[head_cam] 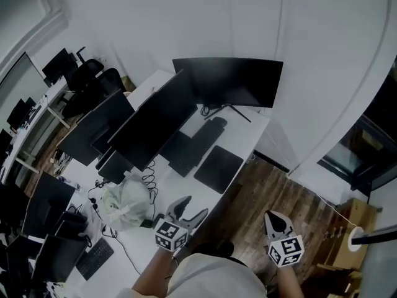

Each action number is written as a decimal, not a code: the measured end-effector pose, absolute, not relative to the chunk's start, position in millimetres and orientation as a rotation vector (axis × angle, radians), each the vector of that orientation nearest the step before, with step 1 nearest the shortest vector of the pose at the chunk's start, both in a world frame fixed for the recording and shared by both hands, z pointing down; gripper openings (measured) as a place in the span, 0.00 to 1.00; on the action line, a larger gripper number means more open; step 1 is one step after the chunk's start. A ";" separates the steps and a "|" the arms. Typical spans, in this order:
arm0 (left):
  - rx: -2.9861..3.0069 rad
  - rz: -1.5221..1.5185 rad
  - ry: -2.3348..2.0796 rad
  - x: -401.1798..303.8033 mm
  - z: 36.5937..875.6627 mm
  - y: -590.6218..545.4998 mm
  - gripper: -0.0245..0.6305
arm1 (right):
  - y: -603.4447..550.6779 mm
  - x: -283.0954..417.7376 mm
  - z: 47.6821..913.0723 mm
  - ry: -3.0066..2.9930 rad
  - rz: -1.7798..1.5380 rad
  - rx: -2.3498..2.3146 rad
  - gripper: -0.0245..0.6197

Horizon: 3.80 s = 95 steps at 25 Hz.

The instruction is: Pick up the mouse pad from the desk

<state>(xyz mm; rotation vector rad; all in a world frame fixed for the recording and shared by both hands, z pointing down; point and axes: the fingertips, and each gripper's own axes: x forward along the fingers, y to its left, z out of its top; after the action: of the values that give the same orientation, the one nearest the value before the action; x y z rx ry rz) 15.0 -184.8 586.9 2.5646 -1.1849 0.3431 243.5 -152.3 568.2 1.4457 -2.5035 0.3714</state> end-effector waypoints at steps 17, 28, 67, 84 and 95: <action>2.518 0.498 -1.134 26.0 654.4 -301.3 0.59 | -253.8 235.1 602.2 -2.440 0.464 1.392 0.06; 2.439 0.697 -1.005 37.0 755.0 -383.1 0.64 | -324.1 222.0 646.0 -2.371 0.549 1.336 0.06; 2.212 1.197 -0.888 28.2 957.1 -458.3 0.72 | -414.4 171.3 737.1 -2.223 0.838 1.220 0.06; 2.206 1.107 -0.769 52.9 923.2 -433.6 0.14 | -406.3 186.2 701.7 -2.236 0.749 1.278 0.06; 2.240 0.946 -0.894 75.7 834.5 -422.9 0.12 | -409.5 223.7 653.6 -2.370 0.601 1.203 0.06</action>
<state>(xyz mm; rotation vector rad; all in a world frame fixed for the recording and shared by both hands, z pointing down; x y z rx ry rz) 75.7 -422.9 834.5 2.2405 -0.8939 0.9457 223.7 -409.5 653.6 1.2034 -2.3700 0.6010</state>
